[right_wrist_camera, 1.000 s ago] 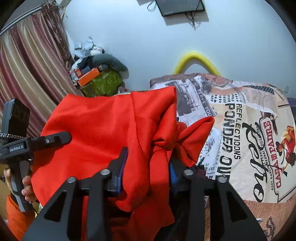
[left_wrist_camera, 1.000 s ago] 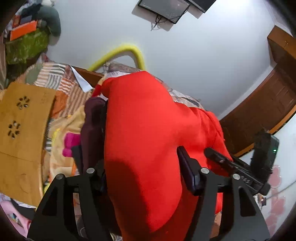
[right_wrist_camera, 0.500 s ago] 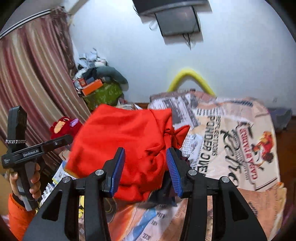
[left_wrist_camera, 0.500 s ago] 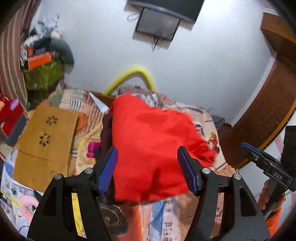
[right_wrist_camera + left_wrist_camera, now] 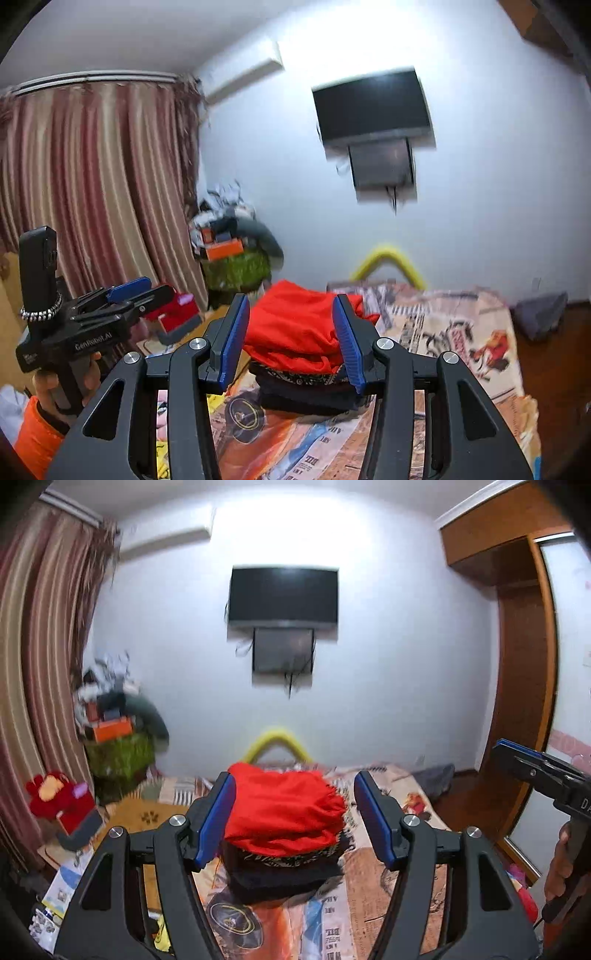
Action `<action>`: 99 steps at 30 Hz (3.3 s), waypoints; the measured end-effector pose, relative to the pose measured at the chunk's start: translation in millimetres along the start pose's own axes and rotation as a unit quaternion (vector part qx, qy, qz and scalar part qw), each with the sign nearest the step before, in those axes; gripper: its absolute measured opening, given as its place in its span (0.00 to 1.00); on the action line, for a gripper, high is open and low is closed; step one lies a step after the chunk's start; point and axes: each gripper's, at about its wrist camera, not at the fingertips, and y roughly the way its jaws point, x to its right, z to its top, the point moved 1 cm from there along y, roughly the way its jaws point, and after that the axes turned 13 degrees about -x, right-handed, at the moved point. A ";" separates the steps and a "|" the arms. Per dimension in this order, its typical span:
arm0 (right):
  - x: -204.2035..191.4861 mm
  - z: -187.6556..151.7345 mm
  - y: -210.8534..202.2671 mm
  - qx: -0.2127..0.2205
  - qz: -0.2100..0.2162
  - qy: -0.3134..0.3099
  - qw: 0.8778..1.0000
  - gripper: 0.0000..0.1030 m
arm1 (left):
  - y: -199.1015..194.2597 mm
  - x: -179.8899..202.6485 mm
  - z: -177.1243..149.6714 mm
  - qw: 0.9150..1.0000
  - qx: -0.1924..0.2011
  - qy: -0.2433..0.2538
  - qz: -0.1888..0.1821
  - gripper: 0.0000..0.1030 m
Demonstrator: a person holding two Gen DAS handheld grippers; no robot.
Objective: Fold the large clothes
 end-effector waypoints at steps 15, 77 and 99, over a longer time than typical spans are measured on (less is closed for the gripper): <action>-40.2 -46.9 -34.5 0.057 -0.060 -0.023 0.996 0.50 | -77.9 34.1 -74.4 0.997 0.073 0.011 -0.002 0.78; -31.3 -71.6 -46.5 0.031 -0.092 -0.004 0.995 1.00 | -61.6 35.7 -107.6 0.999 0.046 -0.012 0.001 0.99; -27.5 -76.7 -39.3 0.027 -0.094 0.006 0.995 1.00 | -55.5 31.6 -109.7 0.999 0.048 -0.012 -0.009 0.99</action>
